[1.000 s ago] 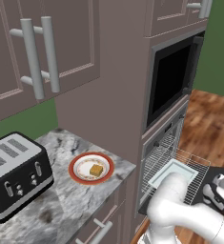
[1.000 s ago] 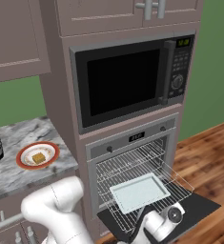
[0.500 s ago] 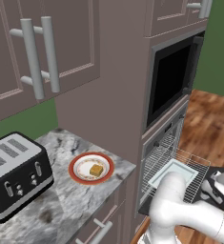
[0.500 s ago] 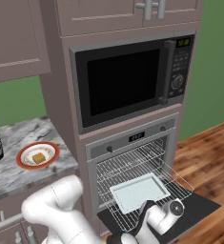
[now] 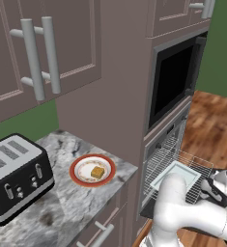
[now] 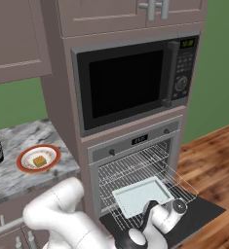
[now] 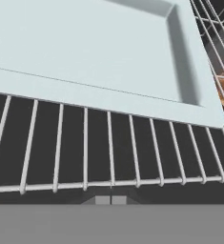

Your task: Take the baked cake out of the oven and place it on the plate for cooling. Then close the oven door.

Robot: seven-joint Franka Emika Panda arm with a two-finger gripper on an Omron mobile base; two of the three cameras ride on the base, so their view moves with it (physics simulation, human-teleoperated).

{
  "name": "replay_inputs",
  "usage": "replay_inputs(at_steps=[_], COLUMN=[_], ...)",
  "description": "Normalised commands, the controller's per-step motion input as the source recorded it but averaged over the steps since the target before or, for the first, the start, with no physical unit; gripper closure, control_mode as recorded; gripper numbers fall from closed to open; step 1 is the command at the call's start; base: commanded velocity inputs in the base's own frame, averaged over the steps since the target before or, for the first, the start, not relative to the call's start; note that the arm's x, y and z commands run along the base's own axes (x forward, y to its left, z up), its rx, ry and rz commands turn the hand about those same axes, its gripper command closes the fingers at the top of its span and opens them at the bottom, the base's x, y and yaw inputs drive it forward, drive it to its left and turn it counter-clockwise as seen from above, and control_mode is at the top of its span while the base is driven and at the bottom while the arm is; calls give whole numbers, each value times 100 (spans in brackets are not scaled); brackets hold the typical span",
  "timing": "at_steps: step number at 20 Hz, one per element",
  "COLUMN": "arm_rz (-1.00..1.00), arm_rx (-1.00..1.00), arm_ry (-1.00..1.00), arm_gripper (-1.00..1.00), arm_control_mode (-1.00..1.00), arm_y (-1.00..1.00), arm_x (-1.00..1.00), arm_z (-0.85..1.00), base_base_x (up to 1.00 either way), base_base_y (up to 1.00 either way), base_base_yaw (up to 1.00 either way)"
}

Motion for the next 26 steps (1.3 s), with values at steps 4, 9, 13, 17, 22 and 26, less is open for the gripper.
replay_inputs(at_steps=[4,9,13,17,22,26], arm_rz=[0,-1,-3,-1,0,0], arm_rx=[4,3,6,6,6,7], arm_ry=[-3,-3,-9,-14,-9,-3], arm_gripper=[100,100,100,100,100,100], arm_control_mode=[-100,-100,-100,-100,-100,-100], arm_y=[0,-10,-53,-42,-15,-11], arm_x=[26,13,-12,-10,0,0], arm_z=[-42,-48,-13,-4,-43,-83], base_base_x=[0,0,0,0,0,0], base_base_y=[0,0,0,0,0,0], base_base_yaw=[0,0,0,0,0,0])
